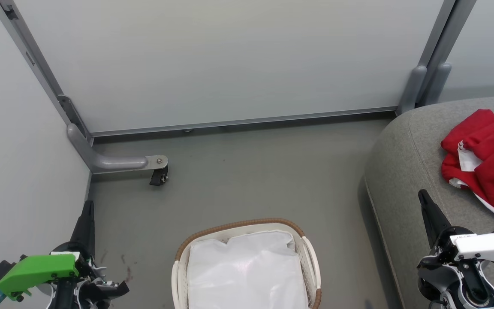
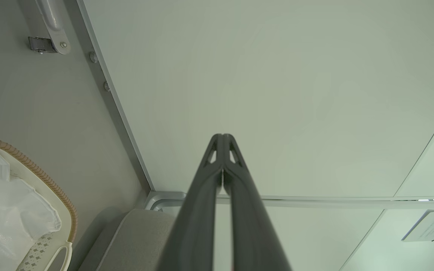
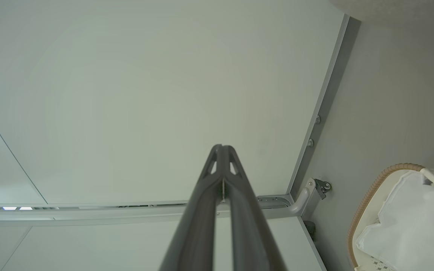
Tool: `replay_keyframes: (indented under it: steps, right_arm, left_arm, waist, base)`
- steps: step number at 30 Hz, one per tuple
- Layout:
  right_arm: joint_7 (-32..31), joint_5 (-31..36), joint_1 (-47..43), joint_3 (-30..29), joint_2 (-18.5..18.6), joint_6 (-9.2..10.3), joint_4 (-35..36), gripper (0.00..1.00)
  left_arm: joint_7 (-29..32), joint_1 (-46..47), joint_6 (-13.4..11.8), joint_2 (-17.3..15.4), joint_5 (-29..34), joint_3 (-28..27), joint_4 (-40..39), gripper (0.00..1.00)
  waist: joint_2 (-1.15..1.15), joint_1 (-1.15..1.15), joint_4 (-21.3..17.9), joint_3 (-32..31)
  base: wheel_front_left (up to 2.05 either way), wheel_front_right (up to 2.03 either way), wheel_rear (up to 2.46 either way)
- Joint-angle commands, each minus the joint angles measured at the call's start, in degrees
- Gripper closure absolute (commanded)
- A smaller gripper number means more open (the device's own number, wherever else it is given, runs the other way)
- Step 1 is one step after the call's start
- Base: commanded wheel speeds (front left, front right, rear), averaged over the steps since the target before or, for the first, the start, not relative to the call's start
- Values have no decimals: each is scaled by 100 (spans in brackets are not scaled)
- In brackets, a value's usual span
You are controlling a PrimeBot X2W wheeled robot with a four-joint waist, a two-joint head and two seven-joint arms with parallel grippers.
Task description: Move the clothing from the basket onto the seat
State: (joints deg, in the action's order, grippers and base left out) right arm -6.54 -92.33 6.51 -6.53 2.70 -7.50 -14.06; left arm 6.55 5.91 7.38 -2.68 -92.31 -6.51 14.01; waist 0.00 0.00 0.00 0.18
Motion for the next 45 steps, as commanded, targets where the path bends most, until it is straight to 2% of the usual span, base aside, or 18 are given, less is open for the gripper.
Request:
replay_keyframes:
  steps: [1, 45]
  right_arm:
    - [-20, -17, -60, -12, 34, 2, 20, 100]
    - [-19, -18, -60, -12, 35, 2, 20, 100]
  left_arm:
    - [19, 63, 26, -38, -19, -12, -6, 100]
    - [17, 62, 26, -38, -20, -12, -8, 100]
  waist:
    - [0, 0, 0, 0]
    - [0, 0, 0, 0]
  base:
    - [0, 0, 0]
    - [0, 0, 0]
